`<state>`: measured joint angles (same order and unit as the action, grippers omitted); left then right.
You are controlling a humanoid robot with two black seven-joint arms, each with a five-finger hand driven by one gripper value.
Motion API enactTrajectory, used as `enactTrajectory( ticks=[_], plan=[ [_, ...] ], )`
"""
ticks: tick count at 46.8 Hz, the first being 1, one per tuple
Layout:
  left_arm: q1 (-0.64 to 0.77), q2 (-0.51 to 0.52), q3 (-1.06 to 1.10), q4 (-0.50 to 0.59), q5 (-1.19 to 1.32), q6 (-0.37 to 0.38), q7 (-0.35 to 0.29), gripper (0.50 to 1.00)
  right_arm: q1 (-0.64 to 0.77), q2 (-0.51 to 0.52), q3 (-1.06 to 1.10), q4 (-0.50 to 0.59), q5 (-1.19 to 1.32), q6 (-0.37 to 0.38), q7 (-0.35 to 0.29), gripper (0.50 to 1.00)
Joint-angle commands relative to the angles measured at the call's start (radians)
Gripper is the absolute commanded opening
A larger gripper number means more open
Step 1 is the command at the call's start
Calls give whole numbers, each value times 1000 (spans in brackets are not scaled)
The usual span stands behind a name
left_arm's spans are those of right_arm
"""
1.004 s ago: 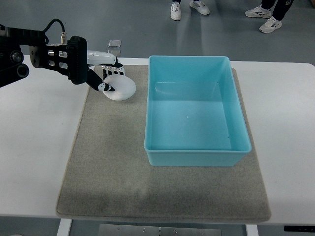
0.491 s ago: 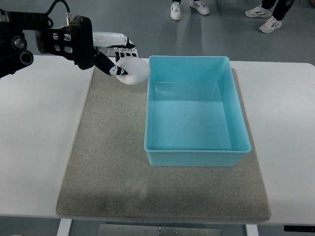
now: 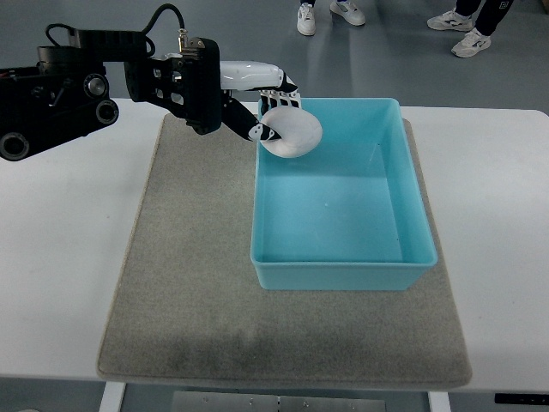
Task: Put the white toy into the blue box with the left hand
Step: 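Lower the toy into the blue box and open the left hand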
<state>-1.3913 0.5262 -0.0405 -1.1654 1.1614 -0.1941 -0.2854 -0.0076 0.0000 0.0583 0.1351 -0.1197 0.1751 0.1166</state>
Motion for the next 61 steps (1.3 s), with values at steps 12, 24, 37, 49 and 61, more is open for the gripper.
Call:
enactTrajectory(
  ticks=[12, 24, 37, 49, 61],
  plan=[
    [38, -37, 2, 10, 0, -1, 2, 582, 0, 0, 0, 0, 0, 0, 0, 936],
    [64, -38, 10, 16, 0, -2, 3, 645, 0, 0, 0, 1, 0, 0, 0, 936],
    [72, -38, 10, 16, 0, -5, 3, 735, 0, 0, 0, 0, 0, 0, 0, 936],
    [72, -38, 8, 16, -2, -10, 3, 846, 0, 0, 0, 0, 0, 0, 0, 936],
    [71, -38, 7, 21, -2, -2, 3, 885, 0, 0, 0, 0, 0, 1, 0, 936]
  ],
)
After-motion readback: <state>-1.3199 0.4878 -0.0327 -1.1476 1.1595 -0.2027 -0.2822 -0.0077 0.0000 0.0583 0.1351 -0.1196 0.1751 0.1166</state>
